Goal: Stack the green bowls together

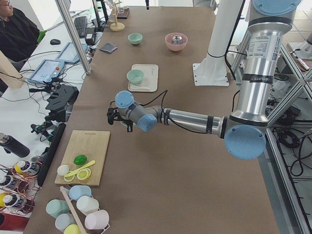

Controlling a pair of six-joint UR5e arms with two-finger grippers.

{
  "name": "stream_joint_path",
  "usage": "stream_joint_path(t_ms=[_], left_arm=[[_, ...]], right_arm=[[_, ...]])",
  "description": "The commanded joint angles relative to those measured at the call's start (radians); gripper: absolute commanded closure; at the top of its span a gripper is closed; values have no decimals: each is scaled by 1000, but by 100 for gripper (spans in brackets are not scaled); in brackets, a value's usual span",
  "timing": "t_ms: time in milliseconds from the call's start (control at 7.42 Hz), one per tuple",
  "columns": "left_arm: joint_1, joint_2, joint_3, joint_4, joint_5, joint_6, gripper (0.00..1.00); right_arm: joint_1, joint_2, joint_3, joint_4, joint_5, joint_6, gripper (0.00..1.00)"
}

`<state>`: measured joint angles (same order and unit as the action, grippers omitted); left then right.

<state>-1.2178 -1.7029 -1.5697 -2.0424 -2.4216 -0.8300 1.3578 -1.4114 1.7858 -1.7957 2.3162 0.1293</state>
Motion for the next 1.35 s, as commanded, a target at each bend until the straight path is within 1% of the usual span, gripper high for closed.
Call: stream_joint_path(t_ms=[0, 135, 269, 404, 539, 674, 808, 943, 1078, 1213], left_arm=[[-3, -69, -21, 33, 3, -114, 100], [-3, -70, -30, 33, 1, -126, 100], [-2, -73, -39, 33, 3, -161, 100], [4, -104, -41, 33, 24, -217, 100], [17, -119, -43, 33, 53, -260, 100], [38, -144, -46, 33, 59, -315, 100], [69, -165, -44, 34, 79, -357, 100], [107, -194, -46, 36, 119, -410, 100], [139, -242, -46, 69, 128, -461, 100], [168, -307, -46, 129, 159, -500, 100]], right_arm=[[-61, 98, -83, 2, -4, 35, 0], [-71, 171, -154, 4, -5, 36, 0], [-84, 195, -205, 50, -9, 41, 0], [-113, 206, -256, 165, -9, 132, 0], [-144, 230, -285, 244, -17, 230, 1], [-179, 239, -317, 295, -55, 275, 1], [-186, 261, -378, 358, -69, 294, 1], [-196, 270, -428, 412, -73, 326, 1], [-209, 273, -452, 452, -75, 358, 1], [-213, 276, -469, 475, -75, 372, 1]])
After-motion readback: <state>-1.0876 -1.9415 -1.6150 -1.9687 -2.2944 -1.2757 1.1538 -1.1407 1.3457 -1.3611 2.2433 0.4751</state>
